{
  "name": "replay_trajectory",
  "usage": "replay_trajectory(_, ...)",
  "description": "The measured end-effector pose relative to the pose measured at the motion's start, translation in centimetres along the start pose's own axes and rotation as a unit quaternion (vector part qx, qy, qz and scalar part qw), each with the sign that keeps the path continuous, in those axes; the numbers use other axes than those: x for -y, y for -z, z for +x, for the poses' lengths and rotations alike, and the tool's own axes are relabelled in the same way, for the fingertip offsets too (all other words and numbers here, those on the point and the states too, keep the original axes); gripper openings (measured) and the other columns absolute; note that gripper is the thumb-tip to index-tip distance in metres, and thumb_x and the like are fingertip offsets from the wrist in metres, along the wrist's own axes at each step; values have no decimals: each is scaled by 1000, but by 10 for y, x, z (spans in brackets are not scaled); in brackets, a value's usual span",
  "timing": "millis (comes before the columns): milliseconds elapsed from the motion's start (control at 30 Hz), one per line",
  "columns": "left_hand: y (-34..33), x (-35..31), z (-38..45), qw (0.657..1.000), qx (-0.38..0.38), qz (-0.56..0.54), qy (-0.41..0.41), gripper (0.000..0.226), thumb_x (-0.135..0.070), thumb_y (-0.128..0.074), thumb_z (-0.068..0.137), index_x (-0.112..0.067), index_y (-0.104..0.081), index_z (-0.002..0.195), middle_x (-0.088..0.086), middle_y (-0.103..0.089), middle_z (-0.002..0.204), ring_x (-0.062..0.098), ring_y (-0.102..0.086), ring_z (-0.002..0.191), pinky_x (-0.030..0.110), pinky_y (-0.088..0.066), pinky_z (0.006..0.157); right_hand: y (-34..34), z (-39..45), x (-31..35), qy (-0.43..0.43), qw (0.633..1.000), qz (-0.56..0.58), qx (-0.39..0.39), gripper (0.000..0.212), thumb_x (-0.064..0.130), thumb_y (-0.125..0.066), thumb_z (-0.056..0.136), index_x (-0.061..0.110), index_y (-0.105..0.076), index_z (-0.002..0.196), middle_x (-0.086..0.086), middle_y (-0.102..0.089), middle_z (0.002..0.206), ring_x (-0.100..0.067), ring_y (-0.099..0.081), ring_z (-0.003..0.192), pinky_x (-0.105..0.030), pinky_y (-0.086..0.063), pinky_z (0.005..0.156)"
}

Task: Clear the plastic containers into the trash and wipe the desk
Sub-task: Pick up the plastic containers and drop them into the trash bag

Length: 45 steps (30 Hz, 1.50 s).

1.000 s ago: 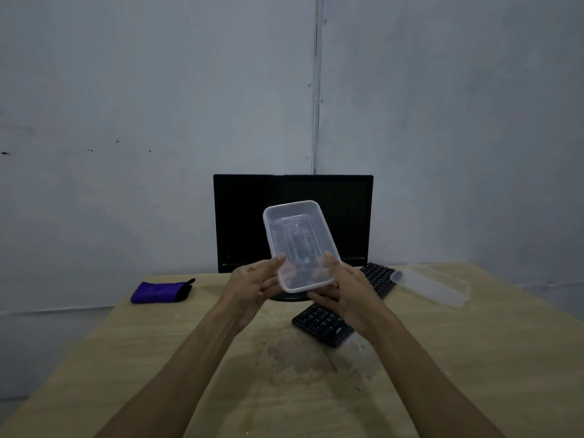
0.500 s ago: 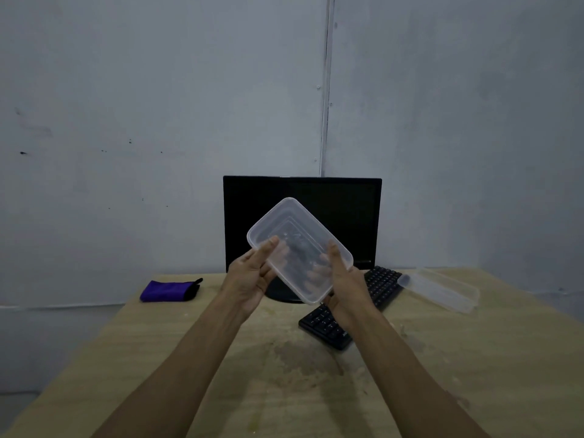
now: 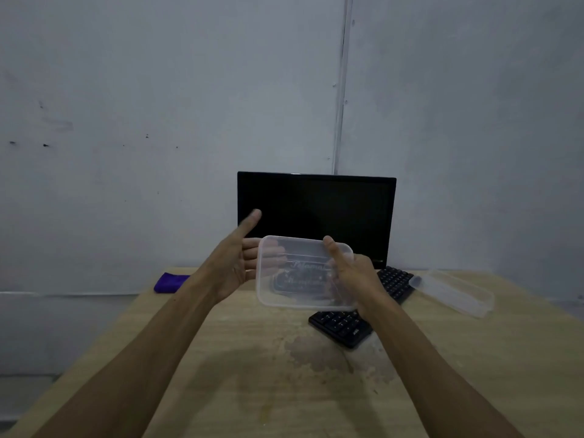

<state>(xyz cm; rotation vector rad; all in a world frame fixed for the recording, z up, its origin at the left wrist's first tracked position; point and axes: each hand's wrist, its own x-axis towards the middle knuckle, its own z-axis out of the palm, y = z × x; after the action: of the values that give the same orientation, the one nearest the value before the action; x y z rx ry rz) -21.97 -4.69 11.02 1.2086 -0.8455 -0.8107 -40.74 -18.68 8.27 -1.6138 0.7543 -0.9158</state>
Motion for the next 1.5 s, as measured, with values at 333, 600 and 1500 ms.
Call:
replay_trajectory(333,47,10,-20,989,-147,-17,-15,45,-36,-83,82,3,-78,104,27,-74,112,40,-73,102,40,-63,86,-48,8,7,-25,997,31,72,61,70,-59,88,14,-74,106,-7,-77,96,-24,-76,87,-40,-64,80)
replay_trajectory(600,132,9,-61,989,-57,58,123,53,-35,-77,80,0,-74,120,16,-74,119,27,-74,97,42,-60,88,-129,-5,6,-17,984,40,172,38,44,-69,95,10,-70,111,-13,-76,104,-25,-78,84,-40,-65,68)
replay_trajectory(1500,396,96,-368,842,-511,89,148,28,-8,-60,92,-20,-76,111,10,-71,101,19,-67,88,37,-59,70,-494,-279,-32,174,880,-46,440,36,7,-54,98,1,-45,133,-14,-50,128,-16,-50,101,-2,-33,74)
